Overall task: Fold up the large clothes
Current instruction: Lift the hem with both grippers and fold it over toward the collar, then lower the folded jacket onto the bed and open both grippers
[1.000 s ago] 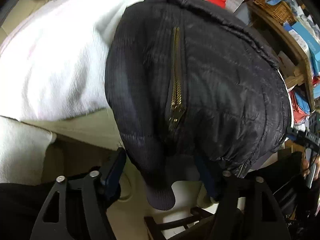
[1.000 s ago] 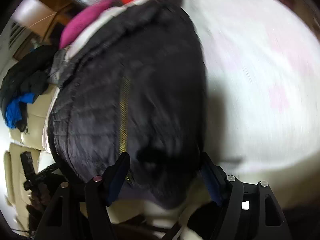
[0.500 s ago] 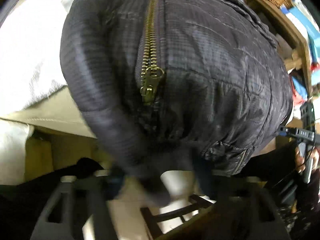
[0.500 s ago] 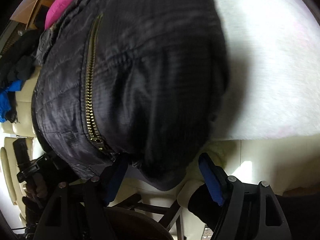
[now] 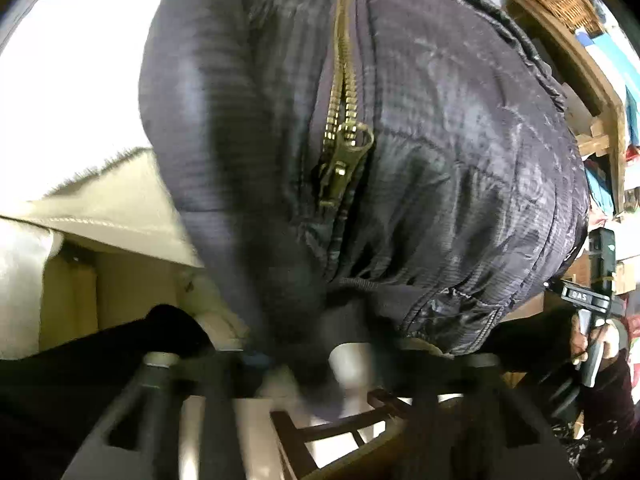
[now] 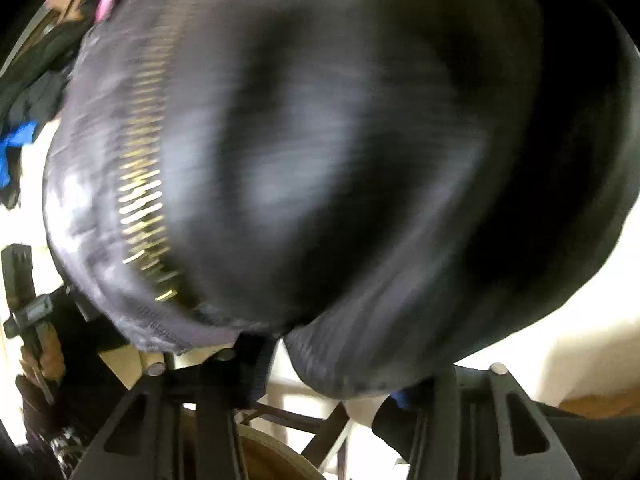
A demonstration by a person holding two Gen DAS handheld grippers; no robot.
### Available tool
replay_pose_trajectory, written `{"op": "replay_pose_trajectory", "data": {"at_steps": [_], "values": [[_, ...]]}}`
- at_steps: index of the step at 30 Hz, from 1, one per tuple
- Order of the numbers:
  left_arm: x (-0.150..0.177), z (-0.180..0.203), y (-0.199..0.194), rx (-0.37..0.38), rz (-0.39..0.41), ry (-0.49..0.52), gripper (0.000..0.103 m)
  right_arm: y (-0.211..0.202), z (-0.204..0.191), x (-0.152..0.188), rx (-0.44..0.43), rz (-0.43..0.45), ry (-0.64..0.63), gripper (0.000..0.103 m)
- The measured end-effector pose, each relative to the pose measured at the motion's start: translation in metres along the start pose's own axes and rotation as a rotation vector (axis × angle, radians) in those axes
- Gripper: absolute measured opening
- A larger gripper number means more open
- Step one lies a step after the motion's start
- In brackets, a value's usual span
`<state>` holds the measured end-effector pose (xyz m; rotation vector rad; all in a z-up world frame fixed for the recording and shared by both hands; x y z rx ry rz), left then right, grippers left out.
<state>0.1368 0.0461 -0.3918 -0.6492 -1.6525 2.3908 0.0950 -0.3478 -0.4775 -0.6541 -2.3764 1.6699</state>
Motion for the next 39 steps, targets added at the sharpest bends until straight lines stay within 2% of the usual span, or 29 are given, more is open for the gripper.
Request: {"op": "replay_pose_trajectory", "data": {"at_steps": [1, 3, 4, 9, 12, 16, 18, 20, 24, 29, 31, 35, 39], "values": [[0.001, 0.000, -0.002, -0.001, 0.007, 0.002, 0.016, -0.003, -0.003, 0.003, 0.004, 0.007, -0.012, 0.030], [0.002, 0.004, -0.009, -0.013, 0.019, 0.014, 0.010, -0.015, -0.012, 0.011, -0.020, 0.034, -0.030, 0.021], [0.005, 0.006, -0.014, -0.016, 0.025, 0.026, 0.009, -0.023, -0.017, 0.015, -0.044, 0.051, -0.038, 0.020], [0.007, 0.028, -0.057, -0.027, 0.108, 0.140, 0.008, -0.065, -0.039, 0.037, -0.123, 0.111, -0.111, 0.020], [0.002, 0.044, -0.092, 0.024, 0.198, 0.177, 0.008, -0.099, -0.050, 0.045, -0.214, 0.160, -0.153, 0.020], [-0.017, 0.051, -0.149, 0.065, 0.302, 0.211, 0.008, -0.150, -0.073, 0.043, -0.354, 0.276, -0.207, 0.019], [-0.030, 0.057, -0.166, 0.074, 0.339, 0.230, 0.008, -0.173, -0.092, 0.036, -0.405, 0.351, -0.216, 0.019], [-0.046, 0.067, -0.178, 0.081, 0.375, 0.249, 0.008, -0.201, -0.095, 0.025, -0.443, 0.421, -0.221, 0.018], [-0.094, 0.071, -0.215, 0.100, 0.460, 0.271, 0.008, -0.246, -0.102, -0.017, -0.473, 0.558, -0.208, 0.018], [-0.179, 0.065, -0.242, 0.065, 0.528, 0.269, 0.009, -0.292, -0.108, -0.092, -0.490, 0.716, -0.119, 0.017], [-0.225, 0.057, -0.247, 0.049, 0.544, 0.252, 0.009, -0.309, -0.106, -0.125, -0.498, 0.759, -0.074, 0.017], [-0.310, 0.036, -0.239, 0.053, 0.546, 0.180, 0.009, -0.324, -0.100, -0.212, -0.496, 0.846, 0.035, 0.017], [-0.401, 0.019, -0.200, 0.051, 0.527, 0.117, 0.009, -0.312, -0.099, -0.303, -0.472, 0.893, 0.136, 0.014]]}}
Point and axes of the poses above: each gripper's, at about its wrist camera, not at the fingertips, and y roughly the way its jaws point, z to its right, x to its underside, the point moved 5 cm from there along y, roughly the way its jaws point, and after that the axes turned 11 degrees about y, right-handed, at the moved point
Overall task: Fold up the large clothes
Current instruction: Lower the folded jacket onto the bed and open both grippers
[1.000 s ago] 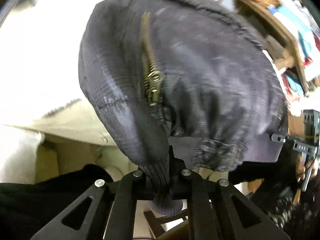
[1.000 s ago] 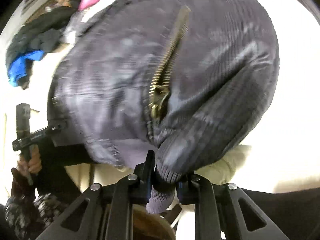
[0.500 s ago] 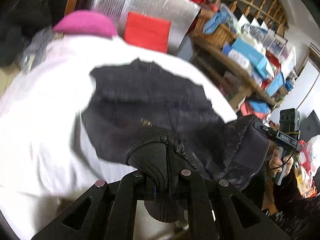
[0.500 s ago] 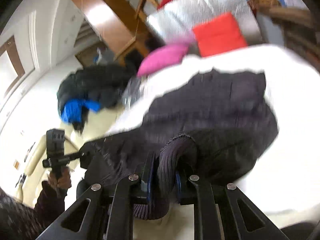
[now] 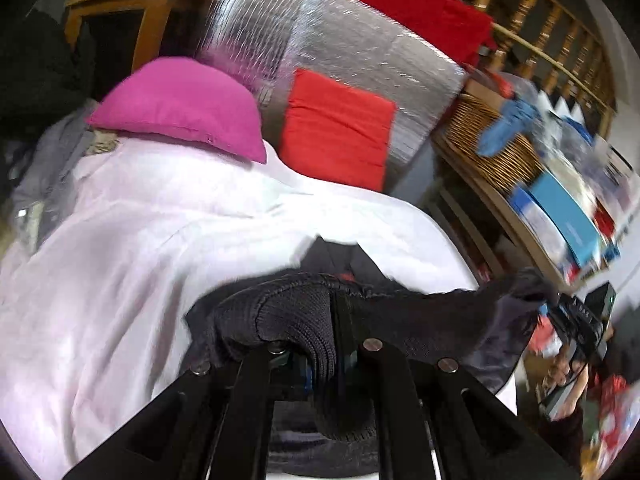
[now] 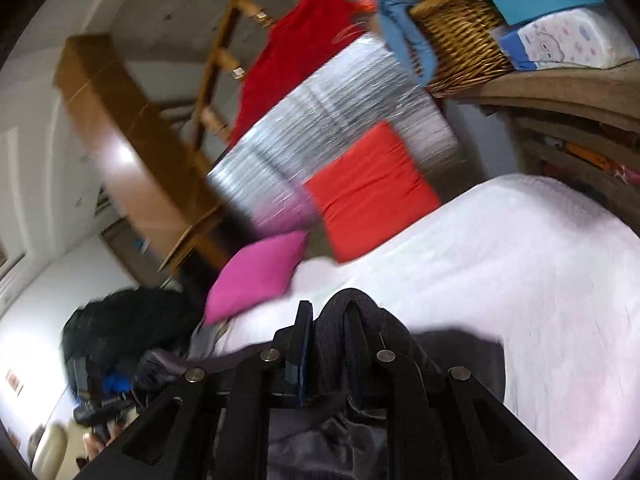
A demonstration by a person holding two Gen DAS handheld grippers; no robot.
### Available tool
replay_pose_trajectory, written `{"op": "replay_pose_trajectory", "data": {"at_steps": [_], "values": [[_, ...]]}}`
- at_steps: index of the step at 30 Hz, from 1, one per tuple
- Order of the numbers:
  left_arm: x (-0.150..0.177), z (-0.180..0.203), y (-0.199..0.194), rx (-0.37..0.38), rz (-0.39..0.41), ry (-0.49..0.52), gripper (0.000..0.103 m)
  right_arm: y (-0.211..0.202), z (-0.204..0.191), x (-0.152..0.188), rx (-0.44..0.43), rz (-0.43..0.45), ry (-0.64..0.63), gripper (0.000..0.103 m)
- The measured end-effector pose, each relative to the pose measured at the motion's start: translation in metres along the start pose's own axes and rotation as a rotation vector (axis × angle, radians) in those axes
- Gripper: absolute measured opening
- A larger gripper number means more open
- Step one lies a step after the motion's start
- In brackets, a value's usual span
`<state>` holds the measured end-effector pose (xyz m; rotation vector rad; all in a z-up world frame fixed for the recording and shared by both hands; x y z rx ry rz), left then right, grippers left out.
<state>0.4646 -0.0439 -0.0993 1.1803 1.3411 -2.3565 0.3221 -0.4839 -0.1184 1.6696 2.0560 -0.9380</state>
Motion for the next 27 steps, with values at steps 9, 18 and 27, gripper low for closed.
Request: {"op": "replay_pose_trajectory", "data": {"at_steps": [9, 18, 27], "values": [[0.005, -0.062, 0.191, -0.151, -0.277, -0.076, 0.010, 0.131, 0.086, -0.040, 0.169, -0.067, 0.103, 0.008], [0.030, -0.085, 0.145, 0.027, -0.103, -0.359, 0.070, 0.188, 0.115, 0.000, 0.283, -0.372, 0.066, 0.074], [0.079, -0.075, 0.051, -0.234, 0.033, -0.364, 0.087, 0.231, 0.116, 0.028, 0.484, -0.488, -0.091, 0.091]]}}
Point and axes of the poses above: each gripper's, at about its wrist camera, not at the fingertips, and y roughly the way its jaws point, z to its right, x to its underside, the point moved 5 cm from there along y, roughly the way its jaws point, and after that the axes turned 11 degrees about y, right-handed, at the moved point
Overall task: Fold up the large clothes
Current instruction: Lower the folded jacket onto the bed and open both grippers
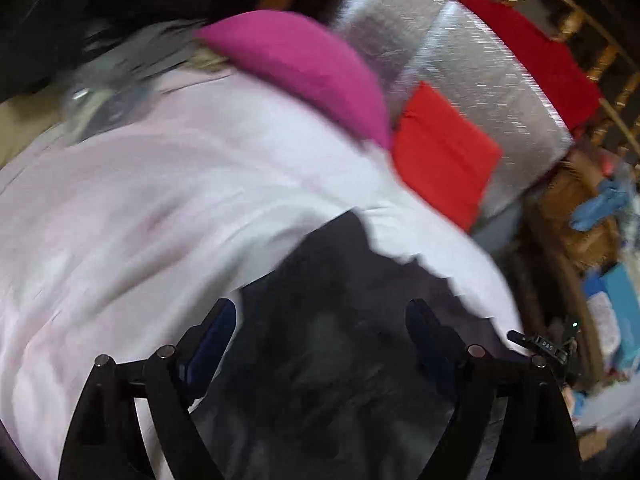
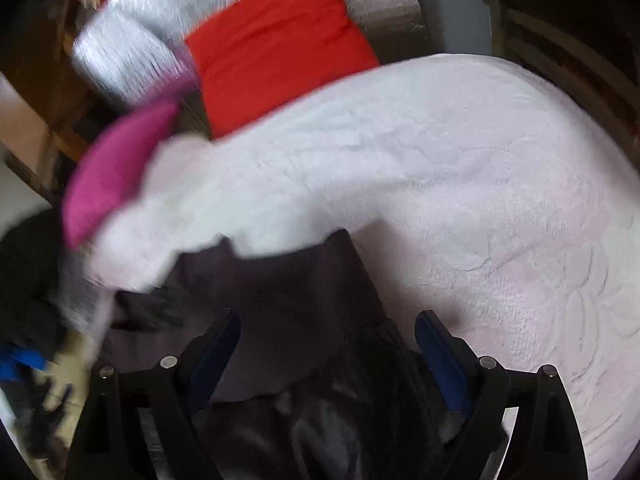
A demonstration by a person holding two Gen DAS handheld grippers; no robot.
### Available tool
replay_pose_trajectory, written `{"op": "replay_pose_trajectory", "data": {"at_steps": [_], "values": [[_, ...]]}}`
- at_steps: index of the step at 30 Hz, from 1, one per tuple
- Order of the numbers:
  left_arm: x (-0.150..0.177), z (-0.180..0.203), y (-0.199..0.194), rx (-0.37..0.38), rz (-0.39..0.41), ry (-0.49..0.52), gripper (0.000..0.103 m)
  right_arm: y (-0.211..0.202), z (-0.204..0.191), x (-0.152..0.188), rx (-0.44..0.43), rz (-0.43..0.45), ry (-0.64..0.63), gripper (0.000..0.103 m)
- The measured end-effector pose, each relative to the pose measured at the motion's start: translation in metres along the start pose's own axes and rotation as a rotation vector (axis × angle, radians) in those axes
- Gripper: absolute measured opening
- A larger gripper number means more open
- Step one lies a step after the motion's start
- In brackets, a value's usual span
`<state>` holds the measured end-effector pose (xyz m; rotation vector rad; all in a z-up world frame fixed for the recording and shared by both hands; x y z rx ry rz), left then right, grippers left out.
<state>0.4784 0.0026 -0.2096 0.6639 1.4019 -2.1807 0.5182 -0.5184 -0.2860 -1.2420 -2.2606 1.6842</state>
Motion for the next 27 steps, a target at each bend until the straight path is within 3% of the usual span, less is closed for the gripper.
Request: {"op": "replay_pose_trajectory", "data": {"at_steps": [2, 4, 6, 9, 12, 13, 15, 17, 20, 21, 22, 23, 27], "values": [[0.014, -0.009, 0.001, -0.055, -0.018, -0.015, 0.087, 0.015, -0.004, 0.004, 0.061, -0.036, -0.038, 0.087], [0.022, -0.014, 0.009, -0.084, -0.033, 0.007, 0.087, 0.021, -0.008, 0.014, 0.101, -0.054, -0.068, 0.057], [0.024, -0.012, 0.018, -0.102, -0.050, 0.050, 0.086, 0.012, -0.017, 0.021, 0.180, 0.007, -0.162, 0.023], [0.021, -0.001, 0.024, -0.172, -0.021, 0.127, 0.086, -0.021, -0.022, 0.018, 0.184, 0.140, -0.168, 0.020], [0.021, 0.008, 0.029, -0.226, 0.007, 0.177, 0.086, -0.048, -0.022, 0.006, 0.206, 0.295, -0.145, 0.020], [0.021, 0.012, 0.030, -0.238, 0.016, 0.193, 0.086, -0.048, -0.018, 0.003, 0.202, 0.306, -0.118, 0.020], [0.024, 0.016, 0.035, -0.286, 0.024, 0.226, 0.086, -0.029, -0.006, -0.001, 0.215, 0.283, -0.066, 0.020], [0.028, 0.019, 0.044, -0.315, 0.001, 0.249, 0.086, -0.003, 0.009, 0.002, 0.214, 0.201, -0.008, 0.024], [0.032, 0.025, 0.048, -0.320, -0.009, 0.271, 0.086, 0.007, 0.031, 0.007, 0.099, 0.157, 0.155, 0.029], [0.032, 0.027, 0.047, -0.321, -0.008, 0.279, 0.086, 0.000, 0.037, 0.008, 0.042, 0.169, 0.204, 0.039], [0.032, 0.029, 0.046, -0.321, -0.006, 0.286, 0.086, -0.007, 0.042, 0.009, 0.010, 0.178, 0.238, 0.066], [0.032, 0.030, 0.044, -0.315, 0.000, 0.291, 0.086, -0.017, 0.047, 0.011, -0.015, 0.193, 0.272, 0.076], [0.029, 0.037, 0.028, -0.310, 0.045, 0.302, 0.086, -0.068, 0.056, 0.024, -0.122, 0.286, 0.315, 0.080]]}}
Point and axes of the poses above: each gripper's, at about its wrist camera, not at the fingertips, and y roughly the way its jaws point, z to its right, x to its underside, the point moved 5 cm from there along y, roughly the way its jaws point, and after that the axes turned 11 degrees about y, right-handed, at the moved point
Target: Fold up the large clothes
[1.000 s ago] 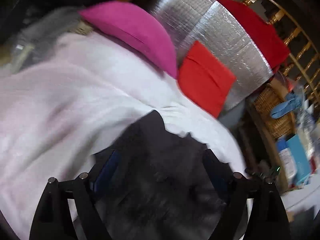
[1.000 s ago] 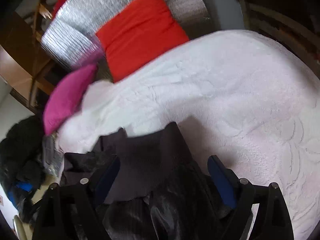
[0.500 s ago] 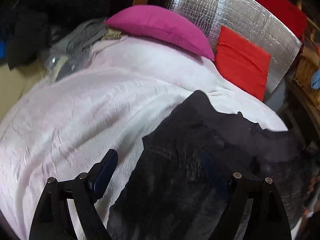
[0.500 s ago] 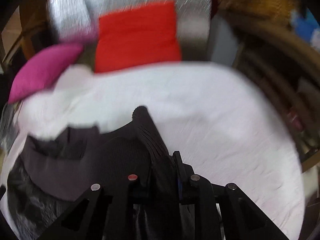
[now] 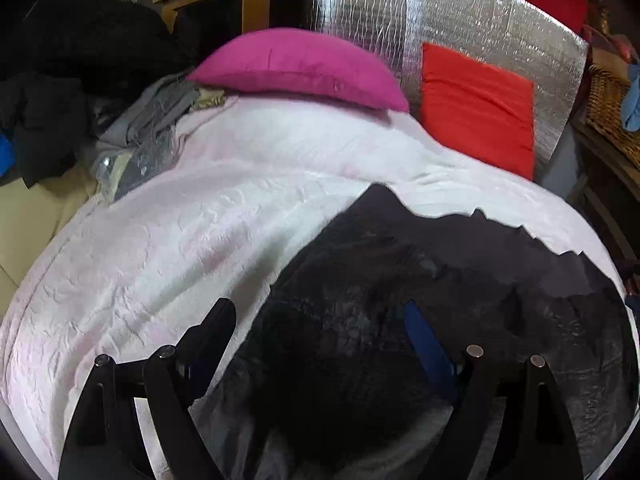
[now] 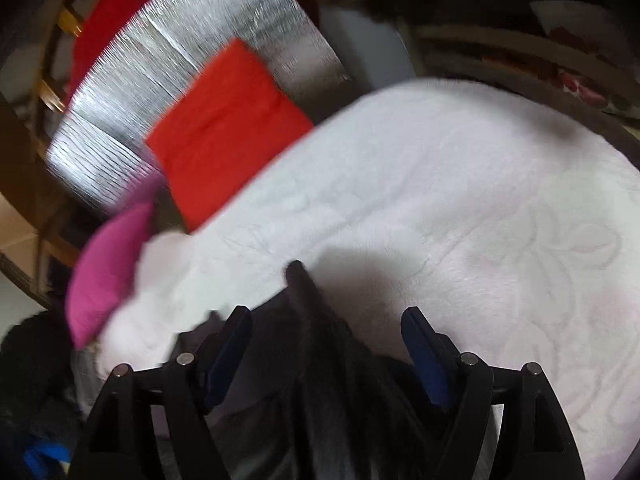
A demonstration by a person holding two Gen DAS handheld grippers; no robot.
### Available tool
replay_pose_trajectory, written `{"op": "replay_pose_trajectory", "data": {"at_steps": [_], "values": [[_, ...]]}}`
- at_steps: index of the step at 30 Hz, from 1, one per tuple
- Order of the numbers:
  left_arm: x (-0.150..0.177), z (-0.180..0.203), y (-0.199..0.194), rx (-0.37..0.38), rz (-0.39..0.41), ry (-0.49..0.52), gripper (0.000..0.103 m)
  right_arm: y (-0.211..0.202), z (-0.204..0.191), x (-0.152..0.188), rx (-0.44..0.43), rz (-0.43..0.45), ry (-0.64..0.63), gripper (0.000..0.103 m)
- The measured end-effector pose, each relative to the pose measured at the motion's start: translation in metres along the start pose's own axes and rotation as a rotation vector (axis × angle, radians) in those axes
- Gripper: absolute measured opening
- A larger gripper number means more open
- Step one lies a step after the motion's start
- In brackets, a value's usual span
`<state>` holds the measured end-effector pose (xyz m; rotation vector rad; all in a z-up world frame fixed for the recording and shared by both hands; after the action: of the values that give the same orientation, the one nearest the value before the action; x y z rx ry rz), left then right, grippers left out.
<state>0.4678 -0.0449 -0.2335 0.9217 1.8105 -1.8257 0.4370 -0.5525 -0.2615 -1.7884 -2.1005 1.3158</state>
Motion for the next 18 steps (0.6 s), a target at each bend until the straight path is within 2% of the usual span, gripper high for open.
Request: {"op": "replay_pose_trajectory", "data": {"at_steps": [2, 6, 10, 13, 18], "values": [[-0.003, 0.000, -0.012, 0.013, 0.038, -0.002, 0.086, -0.028, -0.003, 0.008, -0.052, -0.006, -0.021, 0.080], [-0.003, 0.006, -0.031, 0.024, 0.082, 0.016, 0.087, -0.079, -0.007, 0.038, -0.095, 0.033, -0.101, 0.080], [0.008, 0.015, -0.043, 0.025, 0.071, 0.062, 0.087, -0.109, -0.001, 0.074, -0.070, 0.042, -0.173, 0.080], [0.018, 0.012, -0.051, -0.007, 0.058, 0.093, 0.087, -0.125, 0.013, 0.080, -0.007, 0.097, -0.218, 0.080], [0.030, -0.017, -0.048, -0.056, 0.003, 0.050, 0.087, -0.124, 0.054, 0.067, -0.033, 0.049, -0.123, 0.080]]}}
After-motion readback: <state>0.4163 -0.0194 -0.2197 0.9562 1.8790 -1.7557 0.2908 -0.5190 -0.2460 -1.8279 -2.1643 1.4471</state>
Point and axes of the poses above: each gripper's, at about its wrist camera, not at the fingertips, and y roughly the way its jaws point, z to its right, x to its underside, the point moved 5 cm from there along y, roughly the way its jaws point, and after that the axes turned 11 degrees about y, right-handed, at the moved point
